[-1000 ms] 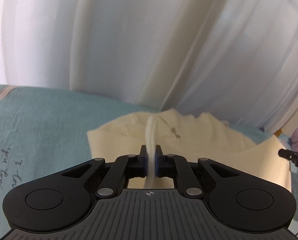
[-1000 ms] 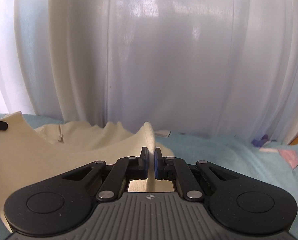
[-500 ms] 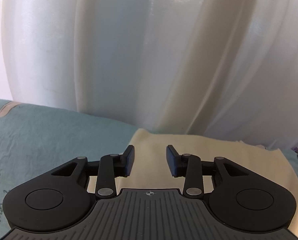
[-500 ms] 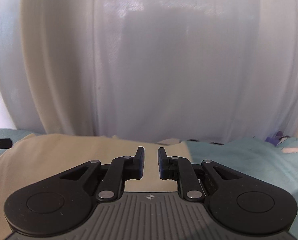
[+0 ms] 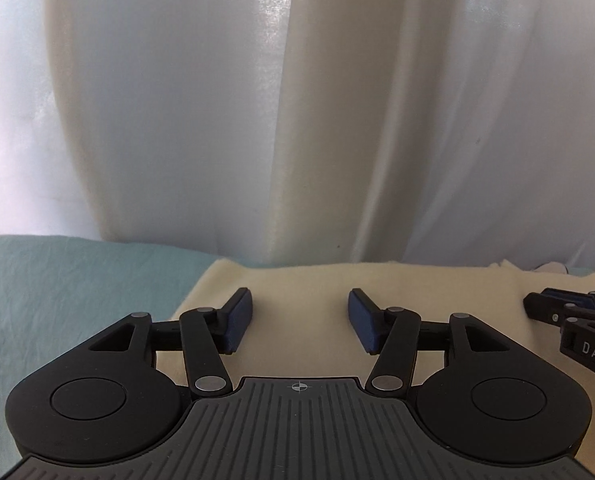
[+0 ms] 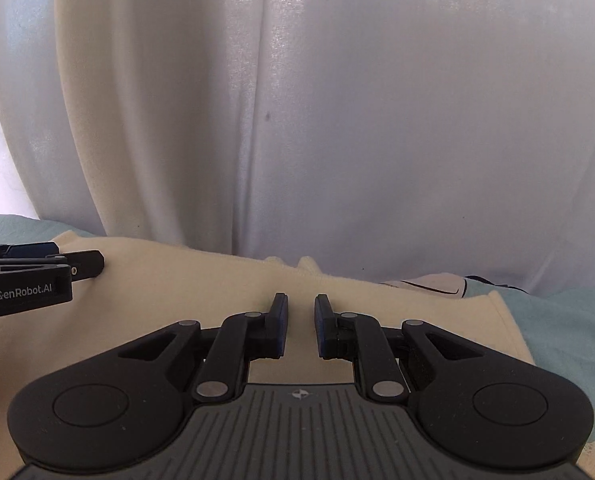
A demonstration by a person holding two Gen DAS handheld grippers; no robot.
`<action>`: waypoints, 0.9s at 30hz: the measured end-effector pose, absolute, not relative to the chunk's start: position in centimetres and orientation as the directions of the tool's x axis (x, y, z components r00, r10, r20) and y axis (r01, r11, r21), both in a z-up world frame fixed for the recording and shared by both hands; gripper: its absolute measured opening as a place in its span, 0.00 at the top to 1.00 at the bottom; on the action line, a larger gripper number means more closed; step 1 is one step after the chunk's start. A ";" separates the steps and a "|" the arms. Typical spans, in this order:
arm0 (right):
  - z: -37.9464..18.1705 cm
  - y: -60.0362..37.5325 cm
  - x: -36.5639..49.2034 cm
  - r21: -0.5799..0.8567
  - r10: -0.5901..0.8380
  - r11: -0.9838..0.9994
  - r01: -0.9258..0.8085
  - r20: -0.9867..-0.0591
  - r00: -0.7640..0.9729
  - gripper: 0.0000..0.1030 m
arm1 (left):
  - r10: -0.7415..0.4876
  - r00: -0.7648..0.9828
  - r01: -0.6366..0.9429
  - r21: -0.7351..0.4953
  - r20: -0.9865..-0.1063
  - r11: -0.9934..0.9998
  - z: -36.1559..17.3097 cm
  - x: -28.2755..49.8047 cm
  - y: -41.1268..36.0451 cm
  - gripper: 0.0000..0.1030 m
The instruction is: Fold small clothes
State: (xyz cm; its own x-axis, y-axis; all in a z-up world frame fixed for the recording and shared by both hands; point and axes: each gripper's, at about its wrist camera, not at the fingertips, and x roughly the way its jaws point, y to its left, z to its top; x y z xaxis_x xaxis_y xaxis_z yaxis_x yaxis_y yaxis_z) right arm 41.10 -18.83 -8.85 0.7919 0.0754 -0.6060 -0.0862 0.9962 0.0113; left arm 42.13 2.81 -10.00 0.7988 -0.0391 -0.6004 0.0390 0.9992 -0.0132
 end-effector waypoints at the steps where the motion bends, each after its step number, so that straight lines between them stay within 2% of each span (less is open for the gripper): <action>1: -9.0 -19.2 41.2 0.011 0.066 0.997 -0.074 -0.603 0.795 0.87 | -0.032 0.804 0.042 0.003 -0.594 0.999 -10.2 42.3 2.7 0.40; 6: -9.1 -22.4 41.2 0.058 0.067 0.997 -0.040 -0.591 0.804 0.93 | -0.060 0.800 0.057 -0.024 -0.597 0.998 -10.4 42.9 3.3 0.36; 9: -9.2 -25.3 40.6 0.115 0.044 0.993 0.029 -0.582 0.812 0.93 | -0.096 0.796 0.062 -0.077 -0.597 0.995 -10.4 43.1 4.2 0.36; 11: -9.3 -27.0 39.9 0.178 0.050 0.982 0.063 -0.567 0.822 0.97 | -0.109 0.796 0.063 -0.097 -0.595 0.993 -10.4 43.0 4.5 0.35; 13: -9.3 -27.8 39.7 0.179 0.005 0.977 0.118 -0.570 0.822 0.92 | -0.113 0.795 0.065 -0.101 -0.596 0.993 -10.4 43.0 4.6 0.35; 17: -9.7 -29.7 39.4 0.229 -0.054 0.947 0.227 -0.580 0.812 0.92 | -0.135 0.797 0.069 -0.133 -0.588 0.989 -9.9 42.3 4.7 0.36; 21: -8.9 -29.2 37.9 0.152 -0.111 0.959 0.241 -0.578 0.808 0.91 | -0.163 0.808 0.075 -0.175 -0.567 0.982 -9.9 41.7 5.7 0.36; 22: -8.6 -28.8 36.9 0.140 -0.110 0.964 0.228 -0.571 0.814 0.87 | -0.160 0.813 0.075 -0.173 -0.560 0.982 -9.8 41.3 5.9 0.36; 23: -8.1 -28.5 35.2 0.147 -0.077 0.971 0.190 -0.557 0.827 0.87 | -0.130 0.822 0.056 -0.148 -0.554 0.987 -9.6 40.7 6.2 0.31; 24: -7.7 -28.2 33.3 0.161 -0.034 0.976 0.144 -0.541 0.840 0.87 | -0.081 0.821 0.018 -0.117 -0.566 0.993 -9.6 40.2 6.4 0.19; 25: -7.5 -27.7 31.4 0.163 -0.004 0.981 0.107 -0.533 0.846 0.87 | -0.049 0.821 -0.010 -0.100 -0.568 0.995 -9.6 39.6 6.7 0.18; 27: -7.6 -27.0 28.5 0.137 0.028 0.989 0.053 -0.533 0.846 0.87 | -0.048 0.823 -0.053 -0.160 -0.566 0.986 -9.7 38.3 8.4 0.18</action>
